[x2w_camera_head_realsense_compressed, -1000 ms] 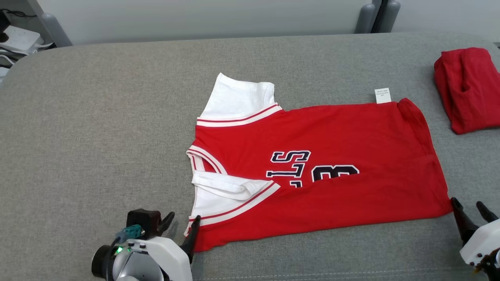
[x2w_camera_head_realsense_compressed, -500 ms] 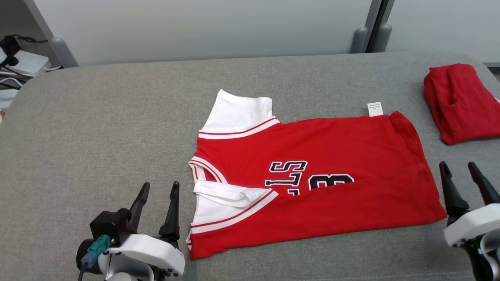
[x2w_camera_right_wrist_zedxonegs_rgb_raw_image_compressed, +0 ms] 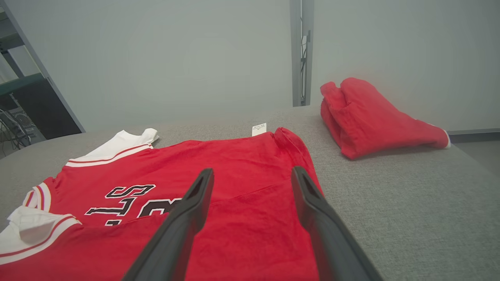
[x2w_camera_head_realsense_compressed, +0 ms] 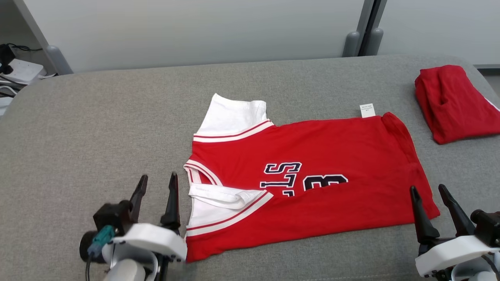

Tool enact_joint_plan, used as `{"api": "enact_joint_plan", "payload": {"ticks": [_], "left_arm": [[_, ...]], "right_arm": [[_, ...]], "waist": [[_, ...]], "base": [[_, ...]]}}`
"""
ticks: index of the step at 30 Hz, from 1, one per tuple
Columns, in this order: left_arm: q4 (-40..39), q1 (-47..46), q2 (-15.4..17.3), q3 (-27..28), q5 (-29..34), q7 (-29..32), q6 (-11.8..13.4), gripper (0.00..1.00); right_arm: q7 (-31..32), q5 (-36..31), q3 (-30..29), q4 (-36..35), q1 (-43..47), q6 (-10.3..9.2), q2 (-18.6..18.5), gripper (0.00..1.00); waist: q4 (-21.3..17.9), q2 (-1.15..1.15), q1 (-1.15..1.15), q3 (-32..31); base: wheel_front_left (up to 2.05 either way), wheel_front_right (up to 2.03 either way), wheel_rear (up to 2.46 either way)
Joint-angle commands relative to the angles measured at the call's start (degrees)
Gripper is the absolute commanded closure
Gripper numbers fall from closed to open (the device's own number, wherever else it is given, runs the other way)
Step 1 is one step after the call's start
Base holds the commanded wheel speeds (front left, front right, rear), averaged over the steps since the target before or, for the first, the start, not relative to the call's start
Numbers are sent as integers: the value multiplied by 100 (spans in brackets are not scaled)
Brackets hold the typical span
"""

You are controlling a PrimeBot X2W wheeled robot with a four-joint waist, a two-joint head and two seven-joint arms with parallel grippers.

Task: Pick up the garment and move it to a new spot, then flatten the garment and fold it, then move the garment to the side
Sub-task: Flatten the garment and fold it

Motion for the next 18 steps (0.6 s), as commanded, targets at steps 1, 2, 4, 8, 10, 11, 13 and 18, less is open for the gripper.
{"api": "enact_joint_plan", "payload": {"ticks": [1,2,4,8,10,11,13,18], "left_arm": [[-25,-580,41,195,104,-59,-62,0],[99,-762,27,170,116,-31,-96,0],[341,-1150,-4,146,131,-7,-166,0],[925,-1973,-59,78,152,229,-275,0],[1375,-2662,-110,-6,200,391,-386,0],[1544,-2892,-139,-27,203,456,-414,0],[1900,-3352,-197,-64,190,612,-488,0],[2814,-4479,-274,-171,237,865,-683,0]], "right_arm": [[-83,-61,113,-165,-100,-14,-85,0],[-83,-59,123,-169,-113,-14,-85,0],[-83,-29,149,-194,-154,-14,-94,0],[-83,88,308,-265,-320,-14,-180,0],[-83,150,373,-291,-490,-14,-243,0],[-83,177,402,-301,-545,-14,-263,0],[-83,249,496,-342,-655,-14,-307,0],[-83,350,631,-415,-927,-14,-419,0]], "waist": [[-49,0,0,77],[-73,0,0,123],[-130,0,0,237],[-286,0,0,586],[-371,0,0,910],[-390,0,0,1026],[-423,0,0,1260],[-524,0,0,1816]], "base": [[0,0,0],[0,0,0],[0,0,0],[0,0,0],[0,0,0],[0,0,0],[0,0,0],[0,0,0]]}}
